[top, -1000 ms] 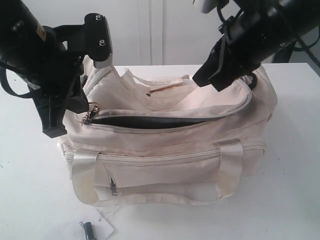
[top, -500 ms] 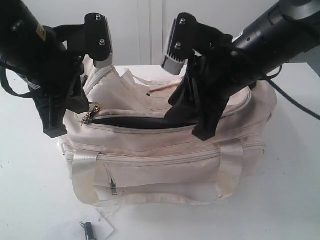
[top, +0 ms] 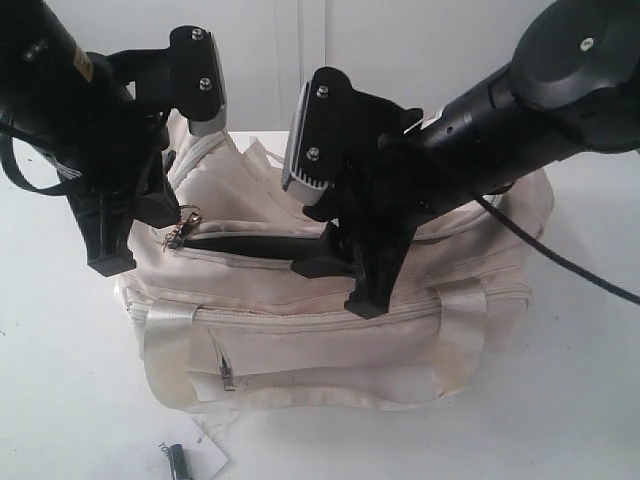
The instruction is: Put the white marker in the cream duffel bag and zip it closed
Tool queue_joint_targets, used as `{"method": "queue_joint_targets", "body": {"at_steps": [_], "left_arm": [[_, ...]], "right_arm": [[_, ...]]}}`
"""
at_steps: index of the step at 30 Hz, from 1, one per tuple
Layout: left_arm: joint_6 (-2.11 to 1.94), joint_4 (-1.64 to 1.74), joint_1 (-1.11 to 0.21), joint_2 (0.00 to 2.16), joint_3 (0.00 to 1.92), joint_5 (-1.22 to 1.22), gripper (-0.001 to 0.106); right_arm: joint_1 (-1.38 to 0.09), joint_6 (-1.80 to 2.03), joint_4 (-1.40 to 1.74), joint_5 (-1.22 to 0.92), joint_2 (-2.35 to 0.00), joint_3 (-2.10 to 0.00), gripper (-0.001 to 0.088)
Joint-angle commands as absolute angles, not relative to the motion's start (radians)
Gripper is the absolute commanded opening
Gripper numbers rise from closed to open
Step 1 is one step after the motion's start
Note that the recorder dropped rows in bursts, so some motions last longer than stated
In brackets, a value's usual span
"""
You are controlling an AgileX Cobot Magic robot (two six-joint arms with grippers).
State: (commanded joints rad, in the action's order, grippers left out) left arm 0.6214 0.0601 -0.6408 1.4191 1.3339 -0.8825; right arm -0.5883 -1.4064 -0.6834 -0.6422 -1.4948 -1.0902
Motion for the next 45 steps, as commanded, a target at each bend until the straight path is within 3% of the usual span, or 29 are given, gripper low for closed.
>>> {"method": "queue_joint_targets", "body": {"at_steps": [12,15,20,25,28,45], "left_arm": [[0.617,0.06,-0.641,1.419,1.334,-0.883,0.0],[0.607,0.06,-0.641,1.419,1.334,-0.883,0.0],[0.602,0.06,-0.641,1.419,1.334,-0.883,0.0],[0.602,0.06,-0.641,1.419,1.334,-0.883,0.0],[0.602,0.073,-0.641,1.419,1.334,-0.891,0.0],[0.602,0.304,-0.641,1.419,1.334,-1.044,0.0]], "right_arm": [[-0.693,-1.418,-0.683,-0.462,-1.497,-1.022,0.0537],[-0.701,-1.418,-0.683,-0.436,-1.521,-1.022,0.05],[-0.701,-1.409,-0.683,-0.417,-1.526,-1.024,0.0263],[-0.701,-1.409,-0.683,-0.417,-1.526,-1.024,0.014],[-0.701,-1.409,-0.683,-0.421,-1.526,-1.024,0.0],[-0.701,-1.384,-0.682,-0.416,-1.526,-1.024,0.0]]}}
